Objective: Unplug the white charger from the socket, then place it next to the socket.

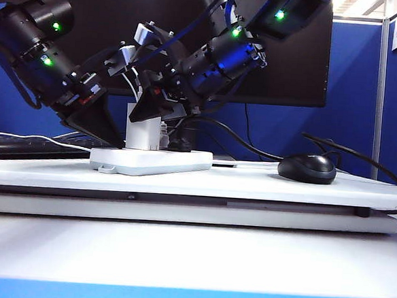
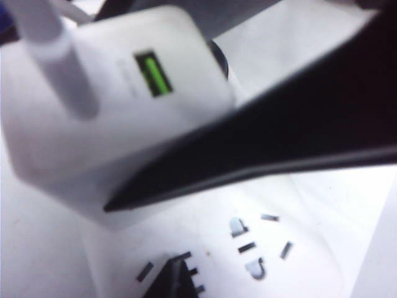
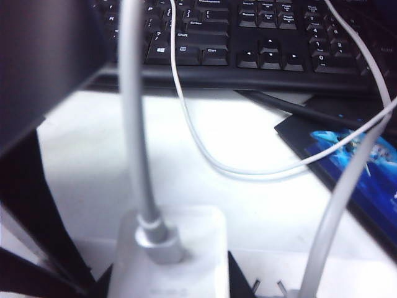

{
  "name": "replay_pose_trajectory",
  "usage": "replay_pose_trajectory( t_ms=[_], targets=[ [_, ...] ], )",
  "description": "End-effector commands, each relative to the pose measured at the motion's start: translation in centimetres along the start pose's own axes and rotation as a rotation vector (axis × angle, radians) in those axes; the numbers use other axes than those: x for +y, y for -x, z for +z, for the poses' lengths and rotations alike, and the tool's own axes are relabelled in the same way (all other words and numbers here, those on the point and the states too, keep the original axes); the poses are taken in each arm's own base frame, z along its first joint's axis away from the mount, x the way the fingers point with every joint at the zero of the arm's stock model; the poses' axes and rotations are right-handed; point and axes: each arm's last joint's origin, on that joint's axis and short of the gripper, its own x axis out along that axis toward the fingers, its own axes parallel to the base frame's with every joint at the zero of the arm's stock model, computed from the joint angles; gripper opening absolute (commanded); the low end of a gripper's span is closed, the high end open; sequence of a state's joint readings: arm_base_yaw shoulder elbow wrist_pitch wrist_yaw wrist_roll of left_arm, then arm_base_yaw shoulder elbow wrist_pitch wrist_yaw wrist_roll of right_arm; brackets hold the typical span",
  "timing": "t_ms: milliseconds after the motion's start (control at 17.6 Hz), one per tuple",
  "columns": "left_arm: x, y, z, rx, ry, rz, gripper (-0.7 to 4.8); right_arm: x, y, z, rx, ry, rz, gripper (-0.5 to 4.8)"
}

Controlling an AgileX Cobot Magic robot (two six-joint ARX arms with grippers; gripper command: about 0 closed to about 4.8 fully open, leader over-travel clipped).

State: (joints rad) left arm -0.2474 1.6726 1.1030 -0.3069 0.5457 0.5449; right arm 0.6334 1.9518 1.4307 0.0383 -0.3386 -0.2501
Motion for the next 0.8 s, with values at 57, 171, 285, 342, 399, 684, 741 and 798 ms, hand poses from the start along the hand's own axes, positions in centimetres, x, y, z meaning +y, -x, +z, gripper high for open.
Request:
replay_pose_trajectory(
  t_ms=[57,171,285,342,399,684,741,798],
  targets=[
    [-0.1,-0.3,-0.8,0.061,0.034,0.003,-0.06,0.2,0.4,1.2,-0.072,0.008,0.023,0.0],
    [-0.1,-0.3,-0.8,0.062,0.034,0.002,-0.06,0.0,0.5,1.4,-0.093,-0.006,0.036,0.0],
    [-0.1,-0.3,-0.8,0.062,0.035,0.003,-0.06,-0.1,0.6,1.4,-0.085,0.032,-0.015,0.0],
    [-0.1,-0.3,-0.8,0.061,0.034,0.003,-0.06,-0.1,0.6,1.5,-0.094,0.011,0.006,0.0],
    [-0.1,-0.3,-0.8,0.061,0.034,0.003,-0.06,-0.3,0.8,1.5,-0.108,-0.021,0.03,0.0],
    [-0.1,-0.3,-0.7,0.06,0.034,0.003,-0.06,-0.5,1.7,2.2,-0.117,0.038,0.008,0.0],
    [0.0,-0.3,-0.7,0.06,0.033,0.003,-0.06,-0.6,1.8,2.3,-0.126,0.032,0.014,0.0],
    [0.0,-0.4,-0.8,0.062,0.035,0.002,-0.06,-0.6,1.9,2.3,-0.122,0.054,-0.009,0.0]
  ],
)
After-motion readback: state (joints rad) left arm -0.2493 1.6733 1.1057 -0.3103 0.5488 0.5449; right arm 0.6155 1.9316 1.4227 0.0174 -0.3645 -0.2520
